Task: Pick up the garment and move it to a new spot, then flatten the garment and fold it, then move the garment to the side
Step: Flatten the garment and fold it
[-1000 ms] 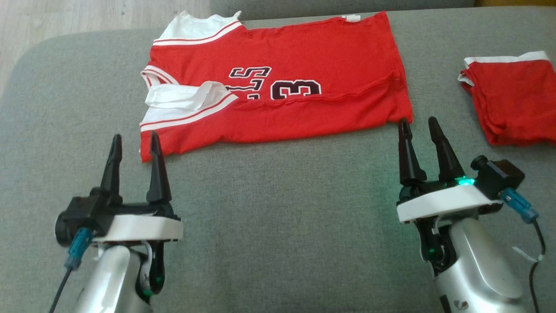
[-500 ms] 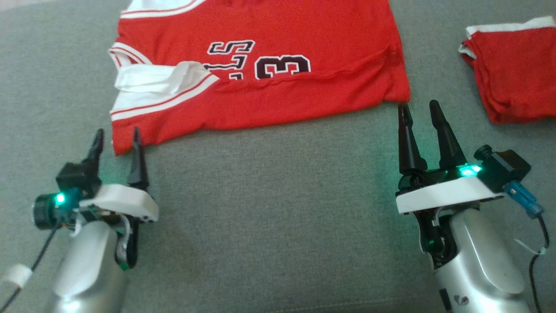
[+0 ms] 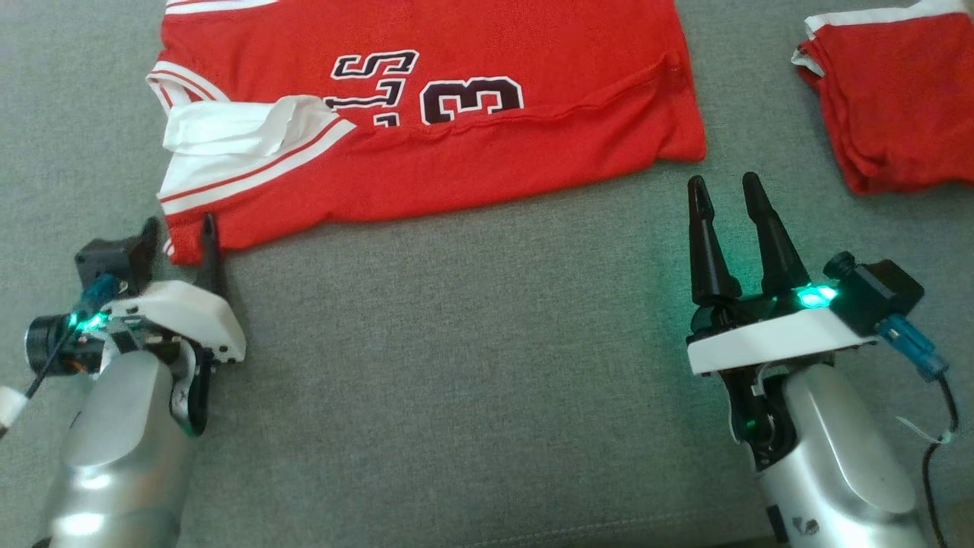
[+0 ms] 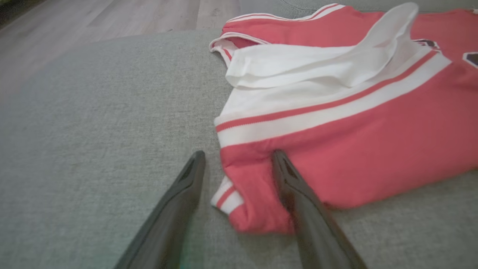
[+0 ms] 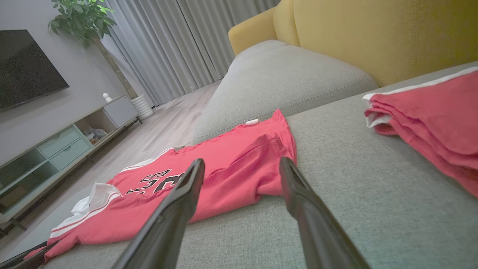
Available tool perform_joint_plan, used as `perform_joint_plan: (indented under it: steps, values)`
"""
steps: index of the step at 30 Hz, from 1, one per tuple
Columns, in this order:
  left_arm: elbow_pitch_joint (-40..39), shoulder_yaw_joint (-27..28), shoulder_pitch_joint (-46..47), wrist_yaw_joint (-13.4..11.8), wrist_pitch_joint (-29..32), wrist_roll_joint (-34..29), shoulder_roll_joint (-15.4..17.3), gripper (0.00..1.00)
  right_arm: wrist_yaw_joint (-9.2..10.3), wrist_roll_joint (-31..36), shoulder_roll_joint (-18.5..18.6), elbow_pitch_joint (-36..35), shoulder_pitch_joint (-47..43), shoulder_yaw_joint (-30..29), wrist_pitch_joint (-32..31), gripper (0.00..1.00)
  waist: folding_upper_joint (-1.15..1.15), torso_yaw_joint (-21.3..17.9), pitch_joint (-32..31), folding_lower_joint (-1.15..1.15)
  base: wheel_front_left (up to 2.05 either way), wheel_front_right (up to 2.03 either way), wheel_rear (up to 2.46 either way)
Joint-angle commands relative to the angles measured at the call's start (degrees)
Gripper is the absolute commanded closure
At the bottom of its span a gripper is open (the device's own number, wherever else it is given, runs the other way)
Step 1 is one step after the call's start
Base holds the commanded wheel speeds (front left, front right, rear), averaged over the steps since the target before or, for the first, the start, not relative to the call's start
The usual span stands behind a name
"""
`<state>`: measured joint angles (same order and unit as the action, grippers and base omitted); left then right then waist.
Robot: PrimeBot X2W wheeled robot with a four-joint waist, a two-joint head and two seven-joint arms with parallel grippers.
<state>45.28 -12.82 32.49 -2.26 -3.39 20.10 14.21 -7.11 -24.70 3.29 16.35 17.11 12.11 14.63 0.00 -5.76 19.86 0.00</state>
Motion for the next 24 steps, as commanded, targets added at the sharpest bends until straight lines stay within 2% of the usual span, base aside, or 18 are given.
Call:
perform_joint_plan:
  steps: [1, 4, 9, 14, 19, 24]
  values:
    - [1.2, 0.8, -0.6, 0.3, 1.7, -0.2, 1.9, 1.00, -0.37, -0.2, -0.4, -2.0, 1.6, 0.9, 0.4, 0.00, 0.00, 0.0, -0.1, 0.00, 0.00, 0.00, 0.00]
    - [1.7, 0.2, -0.6, 1.3, 1.6, 0.1, 1.5, 1.00, -0.37, -0.3, -0.4, -1.6, 1.5, 0.0, 0.4, 0.00, 0.00, 0.5, -0.8, 0.00, 0.00, 0.00, 0.00]
    - [0.0, 0.5, -0.5, 0.9, -3.4, 0.3, 1.0, 1.00, -0.37, 2.2, -0.4, 1.5, 2.7, -0.6, 0.4, 0.00, 0.00, 1.6, -2.4, 0.00, 0.00, 0.00, 0.00]
    - [-4.8, 0.4, 0.3, 1.3, -9.1, 0.0, 0.5, 1.00, -0.37, 4.9, -0.4, 10.4, 8.5, -4.3, -4.0, 0.00, 0.00, 3.0, -3.1, 0.00, 0.00, 0.00, 0.00]
    - [-11.8, -0.5, 1.2, 1.9, -11.0, -1.2, -0.5, 1.00, -0.37, 9.3, -0.4, 22.0, 17.2, -9.2, -9.6, 0.00, 0.00, 4.9, -2.3, 0.00, 0.00, 0.00, 0.00]
    - [-17.5, -1.8, 1.3, 2.8, -11.5, -2.4, -1.5, 1.00, -0.37, 19.8, -0.4, 34.0, 25.8, -12.8, -14.5, 0.00, 0.00, 6.7, -0.9, 0.00, 0.00, 0.00, 0.00]
